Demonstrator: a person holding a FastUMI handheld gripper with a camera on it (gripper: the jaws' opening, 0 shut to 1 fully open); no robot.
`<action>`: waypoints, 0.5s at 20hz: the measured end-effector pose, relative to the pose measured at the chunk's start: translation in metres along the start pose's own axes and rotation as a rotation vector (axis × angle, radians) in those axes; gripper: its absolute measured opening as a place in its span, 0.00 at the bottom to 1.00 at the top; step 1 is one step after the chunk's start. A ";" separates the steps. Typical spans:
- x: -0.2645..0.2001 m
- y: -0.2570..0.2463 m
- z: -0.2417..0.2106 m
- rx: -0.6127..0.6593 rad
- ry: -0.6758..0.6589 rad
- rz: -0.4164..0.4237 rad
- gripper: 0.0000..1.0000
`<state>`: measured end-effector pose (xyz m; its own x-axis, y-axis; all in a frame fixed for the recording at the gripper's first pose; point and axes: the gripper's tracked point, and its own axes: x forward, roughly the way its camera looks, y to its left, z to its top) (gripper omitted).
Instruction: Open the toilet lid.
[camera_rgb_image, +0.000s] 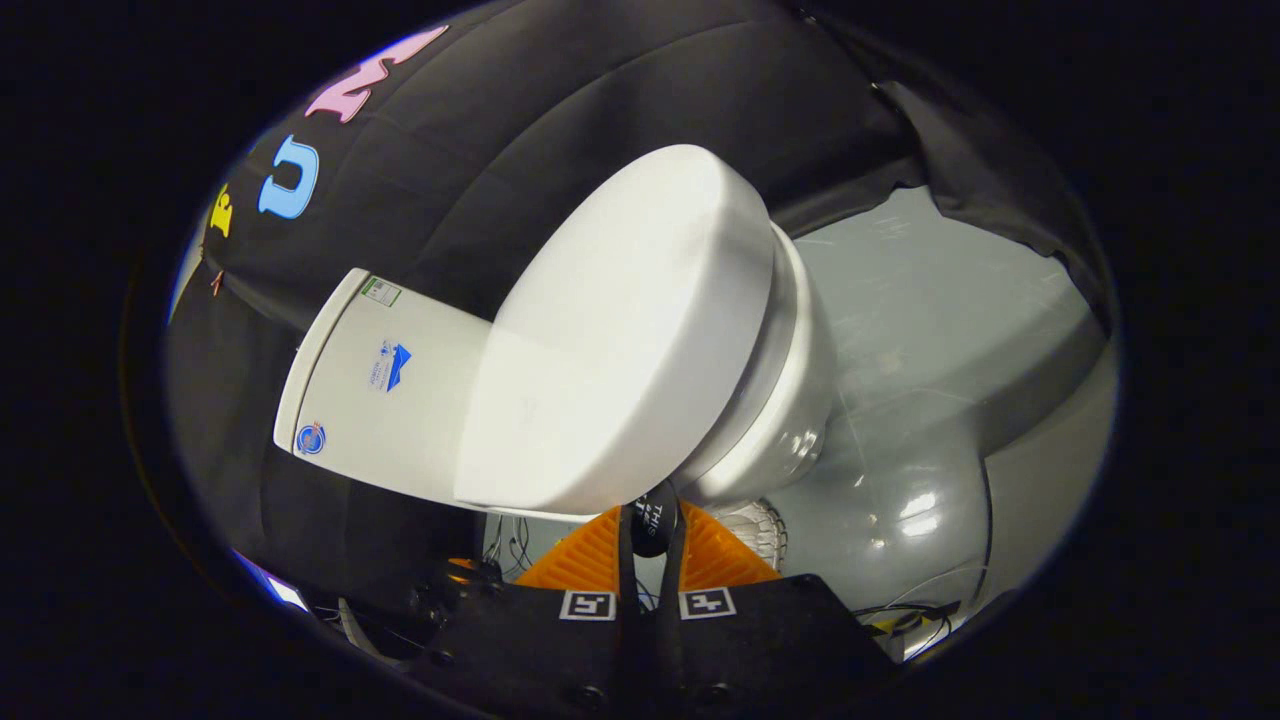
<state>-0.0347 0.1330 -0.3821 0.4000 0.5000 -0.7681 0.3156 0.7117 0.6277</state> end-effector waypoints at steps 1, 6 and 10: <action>-0.001 0.000 0.001 -0.015 -0.003 -0.001 0.09; -0.010 0.009 0.002 -0.024 -0.001 -0.016 0.09; -0.025 0.024 0.014 -0.143 -0.039 -0.020 0.08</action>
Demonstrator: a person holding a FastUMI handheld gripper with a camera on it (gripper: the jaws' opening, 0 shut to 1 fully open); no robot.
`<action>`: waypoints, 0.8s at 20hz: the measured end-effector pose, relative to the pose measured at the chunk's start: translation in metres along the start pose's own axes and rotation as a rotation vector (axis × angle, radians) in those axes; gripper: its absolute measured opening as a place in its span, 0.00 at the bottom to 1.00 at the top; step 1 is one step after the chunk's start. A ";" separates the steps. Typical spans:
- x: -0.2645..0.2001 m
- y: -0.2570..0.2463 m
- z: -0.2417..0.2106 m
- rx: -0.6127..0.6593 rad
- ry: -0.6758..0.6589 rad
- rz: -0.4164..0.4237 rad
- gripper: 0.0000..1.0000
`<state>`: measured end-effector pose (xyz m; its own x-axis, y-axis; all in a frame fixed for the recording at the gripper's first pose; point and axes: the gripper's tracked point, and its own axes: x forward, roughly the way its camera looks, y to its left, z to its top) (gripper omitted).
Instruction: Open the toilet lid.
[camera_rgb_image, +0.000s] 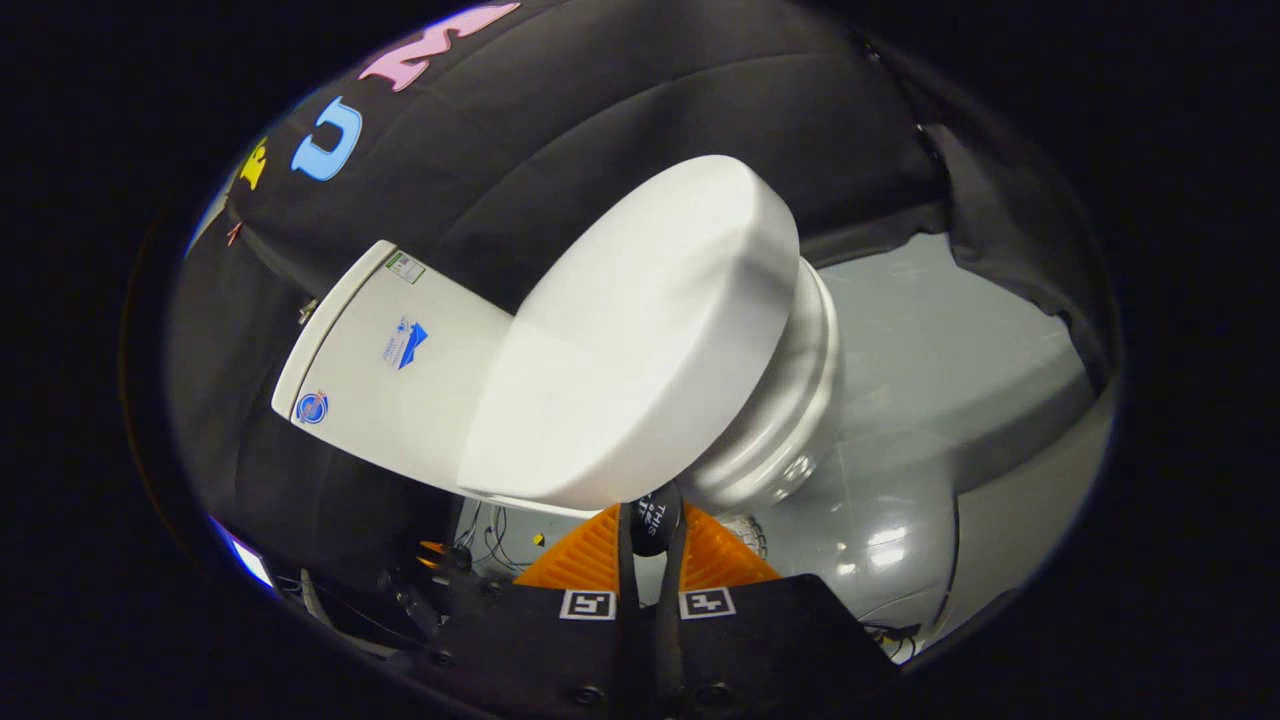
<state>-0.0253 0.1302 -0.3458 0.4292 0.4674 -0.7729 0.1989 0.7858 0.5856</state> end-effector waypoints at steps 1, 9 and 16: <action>-0.005 0.007 0.005 -0.026 -0.013 0.002 0.08; -0.029 0.057 0.032 -0.153 -0.101 0.006 0.08; -0.047 0.111 0.054 -0.365 -0.213 -0.011 0.08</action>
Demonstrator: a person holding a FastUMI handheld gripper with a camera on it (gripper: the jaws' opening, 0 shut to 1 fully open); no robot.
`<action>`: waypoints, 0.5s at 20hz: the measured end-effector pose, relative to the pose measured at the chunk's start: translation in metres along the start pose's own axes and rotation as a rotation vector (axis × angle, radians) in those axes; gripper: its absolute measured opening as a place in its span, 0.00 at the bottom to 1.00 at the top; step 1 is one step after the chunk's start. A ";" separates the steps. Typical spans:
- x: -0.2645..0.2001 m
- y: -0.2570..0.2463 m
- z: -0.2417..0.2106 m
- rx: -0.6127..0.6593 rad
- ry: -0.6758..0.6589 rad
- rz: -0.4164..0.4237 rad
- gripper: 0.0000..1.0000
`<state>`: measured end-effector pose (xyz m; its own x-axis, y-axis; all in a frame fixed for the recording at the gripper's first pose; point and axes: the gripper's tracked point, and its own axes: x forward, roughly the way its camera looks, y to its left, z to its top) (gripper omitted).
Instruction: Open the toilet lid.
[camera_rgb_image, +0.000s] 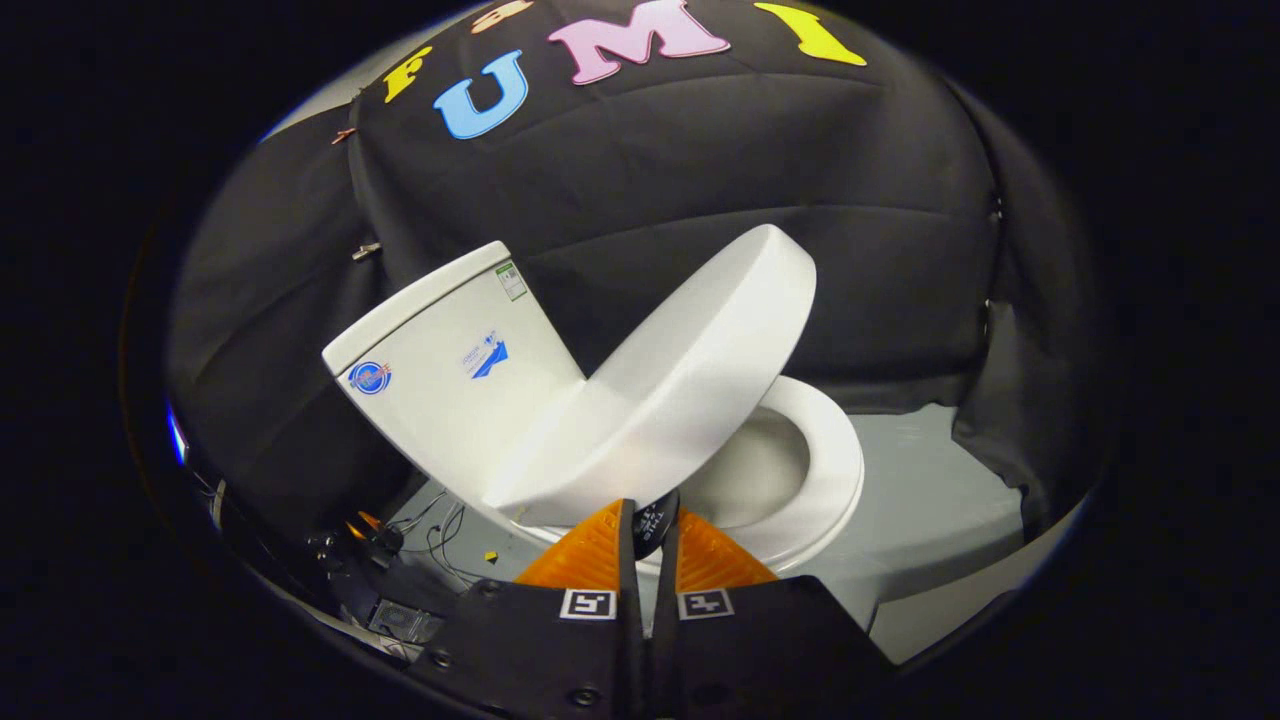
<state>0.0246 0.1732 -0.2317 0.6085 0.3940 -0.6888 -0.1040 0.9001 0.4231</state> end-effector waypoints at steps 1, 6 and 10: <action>0.000 0.005 0.003 0.002 -0.003 0.003 0.08; -0.004 0.022 0.021 -0.036 -0.042 -0.001 0.08; -0.007 0.051 0.040 -0.109 -0.084 0.007 0.08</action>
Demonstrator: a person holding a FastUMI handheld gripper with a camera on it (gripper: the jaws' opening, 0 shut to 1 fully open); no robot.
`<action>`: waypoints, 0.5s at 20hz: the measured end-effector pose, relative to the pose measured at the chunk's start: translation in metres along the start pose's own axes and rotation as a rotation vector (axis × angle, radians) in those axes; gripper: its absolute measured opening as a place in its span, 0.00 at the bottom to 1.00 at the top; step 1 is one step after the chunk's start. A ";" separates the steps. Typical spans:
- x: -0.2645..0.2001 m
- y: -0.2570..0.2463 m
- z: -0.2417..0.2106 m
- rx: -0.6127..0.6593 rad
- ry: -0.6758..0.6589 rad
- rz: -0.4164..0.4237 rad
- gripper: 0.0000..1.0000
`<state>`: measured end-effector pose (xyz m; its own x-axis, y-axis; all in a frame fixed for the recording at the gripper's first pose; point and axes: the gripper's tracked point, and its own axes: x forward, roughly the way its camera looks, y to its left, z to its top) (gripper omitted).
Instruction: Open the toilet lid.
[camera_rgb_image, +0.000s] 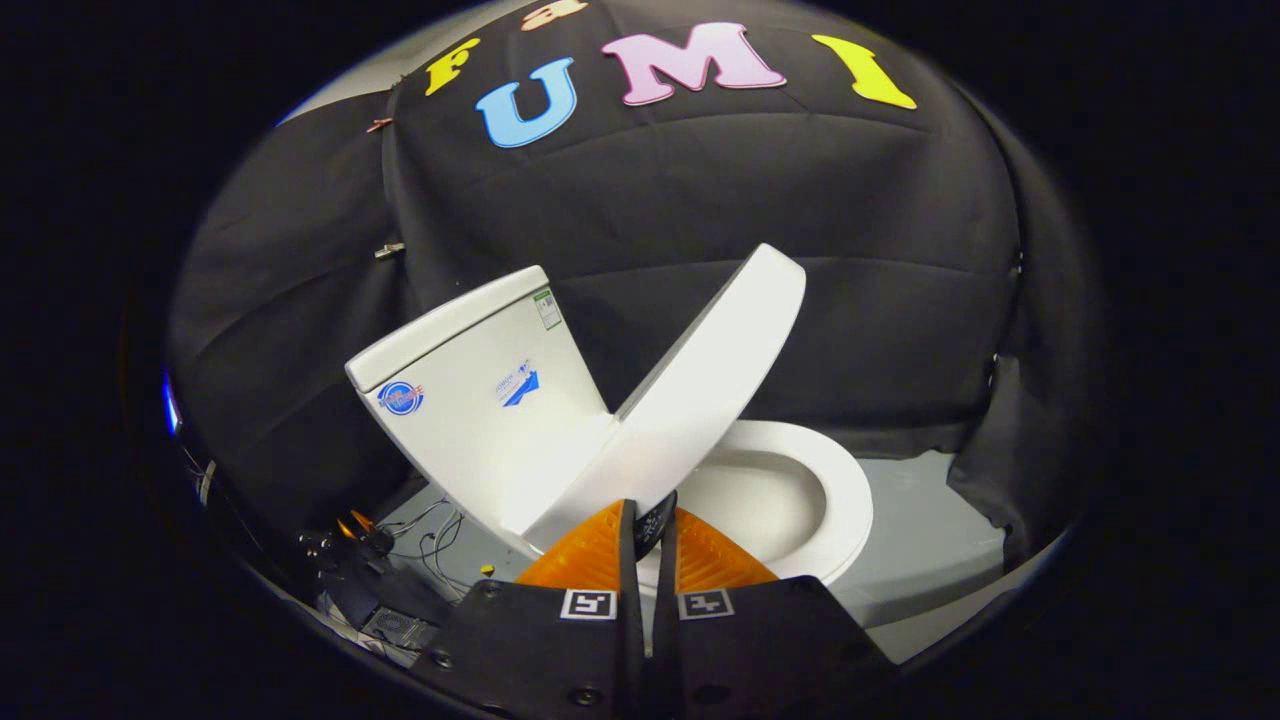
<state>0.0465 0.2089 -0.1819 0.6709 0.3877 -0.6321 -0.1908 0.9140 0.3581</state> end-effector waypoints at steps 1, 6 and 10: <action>-0.001 0.007 0.005 -0.009 -0.009 0.001 0.08; 0.003 0.041 0.028 -0.079 -0.045 0.043 0.08; 0.009 0.075 0.045 -0.156 -0.071 0.091 0.08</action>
<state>0.0704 0.2757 -0.1302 0.6940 0.4652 -0.5496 -0.3581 0.8852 0.2970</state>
